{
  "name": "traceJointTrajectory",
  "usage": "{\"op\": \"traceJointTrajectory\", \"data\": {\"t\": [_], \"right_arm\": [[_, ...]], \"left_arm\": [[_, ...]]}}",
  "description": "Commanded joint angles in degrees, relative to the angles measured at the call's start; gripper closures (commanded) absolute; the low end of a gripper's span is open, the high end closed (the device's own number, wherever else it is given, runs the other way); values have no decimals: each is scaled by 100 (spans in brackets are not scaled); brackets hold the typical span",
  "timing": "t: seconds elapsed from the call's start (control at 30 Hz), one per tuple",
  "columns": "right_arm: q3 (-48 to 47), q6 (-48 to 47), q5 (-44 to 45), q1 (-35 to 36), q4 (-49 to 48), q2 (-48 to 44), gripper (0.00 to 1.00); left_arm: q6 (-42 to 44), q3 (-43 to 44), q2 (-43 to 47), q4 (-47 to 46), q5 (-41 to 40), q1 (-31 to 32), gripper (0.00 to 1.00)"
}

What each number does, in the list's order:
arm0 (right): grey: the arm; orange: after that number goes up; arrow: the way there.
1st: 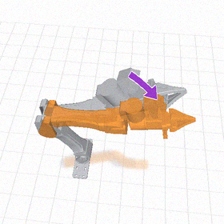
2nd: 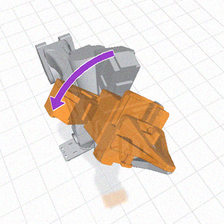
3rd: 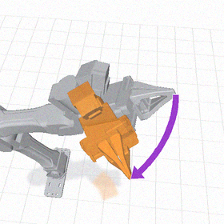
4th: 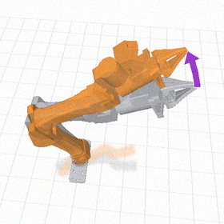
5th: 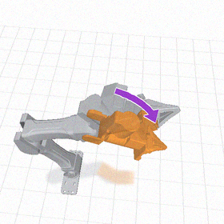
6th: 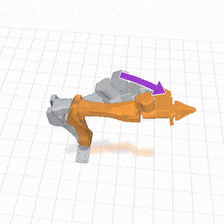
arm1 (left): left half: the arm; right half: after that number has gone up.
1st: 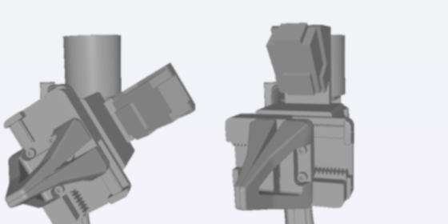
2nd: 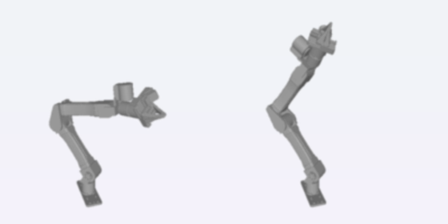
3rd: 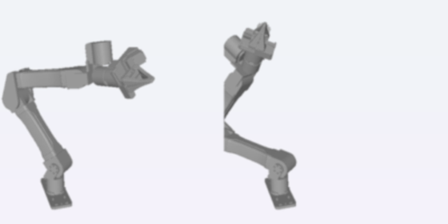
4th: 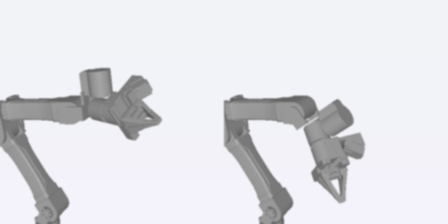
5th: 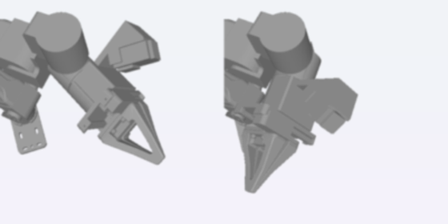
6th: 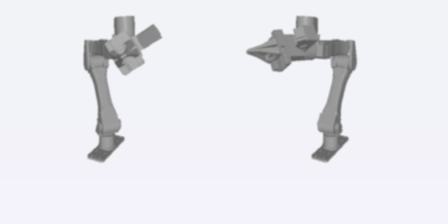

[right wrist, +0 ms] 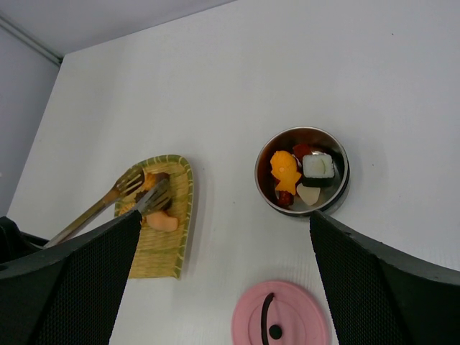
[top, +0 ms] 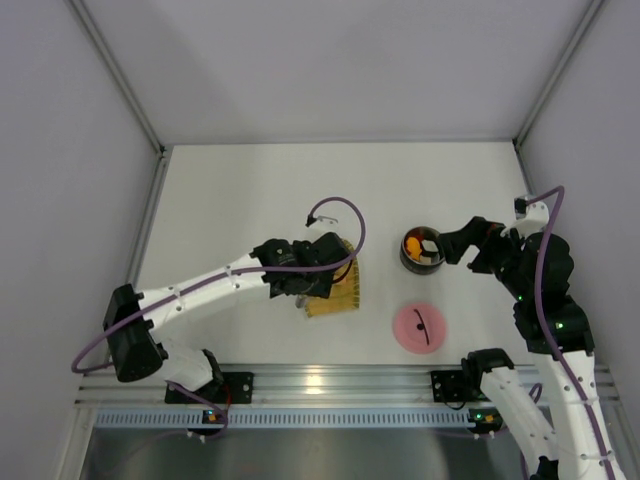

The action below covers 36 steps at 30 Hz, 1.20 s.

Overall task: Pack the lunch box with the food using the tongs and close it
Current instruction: Pick up the fake food from the plate.

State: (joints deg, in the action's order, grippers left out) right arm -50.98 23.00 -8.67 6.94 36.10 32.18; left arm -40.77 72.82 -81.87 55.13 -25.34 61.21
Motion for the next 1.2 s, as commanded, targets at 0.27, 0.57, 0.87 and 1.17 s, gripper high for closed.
{"op": "traceJointTrajectory", "data": {"t": [0.27,0.57,0.87,1.17], "right_arm": [[-105,-59,-12,-61,-103,-72,1],[-79,-59,-3,-61,-94,-81,1],[-43,-59,-3,-61,-103,-90,1],[-17,-33,5,-61,-103,-125,0]], "left_arm": [[96,40,-198,-565,-15,-162,49],[35,-13,-277,-556,-14,-224,51],[-44,-224,-216,-591,65,-276,51],[60,-356,-189,-785,284,-276,57]]}}
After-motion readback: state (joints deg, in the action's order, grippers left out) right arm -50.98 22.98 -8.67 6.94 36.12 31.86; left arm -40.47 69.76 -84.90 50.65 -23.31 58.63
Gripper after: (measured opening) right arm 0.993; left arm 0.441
